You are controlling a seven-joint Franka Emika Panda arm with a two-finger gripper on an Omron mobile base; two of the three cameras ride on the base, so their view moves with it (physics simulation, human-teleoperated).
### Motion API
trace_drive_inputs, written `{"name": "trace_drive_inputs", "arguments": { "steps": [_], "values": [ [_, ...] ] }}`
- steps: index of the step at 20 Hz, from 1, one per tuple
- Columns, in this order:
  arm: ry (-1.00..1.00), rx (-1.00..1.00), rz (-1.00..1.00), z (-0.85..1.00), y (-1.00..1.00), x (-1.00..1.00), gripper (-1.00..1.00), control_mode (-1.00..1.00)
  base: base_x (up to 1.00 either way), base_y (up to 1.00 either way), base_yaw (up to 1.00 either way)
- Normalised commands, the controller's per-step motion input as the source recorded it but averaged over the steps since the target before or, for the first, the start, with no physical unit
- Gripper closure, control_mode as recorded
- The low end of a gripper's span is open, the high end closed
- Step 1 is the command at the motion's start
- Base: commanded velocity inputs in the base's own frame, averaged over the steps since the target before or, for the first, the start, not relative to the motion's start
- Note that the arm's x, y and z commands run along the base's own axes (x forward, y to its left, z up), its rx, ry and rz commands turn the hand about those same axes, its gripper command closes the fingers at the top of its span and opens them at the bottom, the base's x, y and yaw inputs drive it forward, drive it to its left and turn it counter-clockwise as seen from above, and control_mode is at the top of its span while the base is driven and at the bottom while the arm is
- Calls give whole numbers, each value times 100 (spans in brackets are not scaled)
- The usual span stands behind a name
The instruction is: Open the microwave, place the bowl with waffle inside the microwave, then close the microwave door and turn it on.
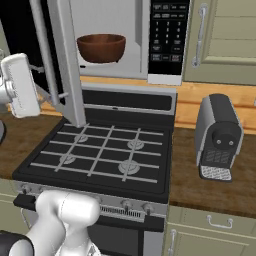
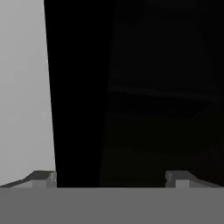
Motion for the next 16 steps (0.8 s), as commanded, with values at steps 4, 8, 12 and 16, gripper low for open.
{"name": "trace_drive_inputs", "arguments": {
  "steps": [4, 8, 12, 16],
  "values": [
    [6, 0, -7, 17, -43, 100, -100, -100, 0, 0, 0],
    [7, 2, -1, 6, -32, 93, -100, -100, 0, 0, 0],
    [9, 2, 0, 0, -14, 85, -100, -100, 0, 0, 0],
    [10, 1, 4, 0, -8, 86, -100, -100, 0, 0, 0]
  ]
}}
